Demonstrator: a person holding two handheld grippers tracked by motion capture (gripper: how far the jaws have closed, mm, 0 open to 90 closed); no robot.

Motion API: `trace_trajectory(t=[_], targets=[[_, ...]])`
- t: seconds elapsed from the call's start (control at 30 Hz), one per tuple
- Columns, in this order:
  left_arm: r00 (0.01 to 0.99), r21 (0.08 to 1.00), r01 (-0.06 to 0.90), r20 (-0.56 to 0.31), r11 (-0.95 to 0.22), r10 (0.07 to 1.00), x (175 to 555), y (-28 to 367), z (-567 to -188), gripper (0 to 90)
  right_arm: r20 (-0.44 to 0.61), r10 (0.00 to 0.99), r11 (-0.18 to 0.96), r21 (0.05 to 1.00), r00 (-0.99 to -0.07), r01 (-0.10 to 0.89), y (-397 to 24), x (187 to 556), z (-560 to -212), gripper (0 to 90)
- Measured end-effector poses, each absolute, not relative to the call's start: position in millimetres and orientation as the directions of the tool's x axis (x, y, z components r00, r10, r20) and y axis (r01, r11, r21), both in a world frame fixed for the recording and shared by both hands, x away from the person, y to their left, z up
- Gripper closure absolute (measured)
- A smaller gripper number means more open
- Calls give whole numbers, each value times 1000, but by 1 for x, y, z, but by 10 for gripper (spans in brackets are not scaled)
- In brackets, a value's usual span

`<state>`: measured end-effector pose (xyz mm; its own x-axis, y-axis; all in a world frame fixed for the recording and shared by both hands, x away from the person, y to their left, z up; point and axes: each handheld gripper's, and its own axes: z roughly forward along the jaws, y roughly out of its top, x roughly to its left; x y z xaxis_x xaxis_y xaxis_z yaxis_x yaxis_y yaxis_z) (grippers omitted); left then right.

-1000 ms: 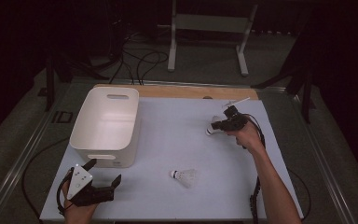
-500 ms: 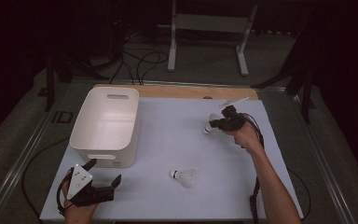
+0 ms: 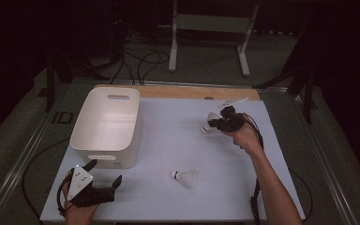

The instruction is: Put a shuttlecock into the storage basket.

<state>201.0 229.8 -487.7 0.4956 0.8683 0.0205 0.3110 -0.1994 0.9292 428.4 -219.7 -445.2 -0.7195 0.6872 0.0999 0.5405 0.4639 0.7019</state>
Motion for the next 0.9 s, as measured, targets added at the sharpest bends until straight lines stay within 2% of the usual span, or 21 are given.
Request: trace_trajectory(t=[0.9], targets=[[495,930,310,21,-199,869,201,230,-488,0,65,717,415,760,-694,500,-215,420,-433,894]])
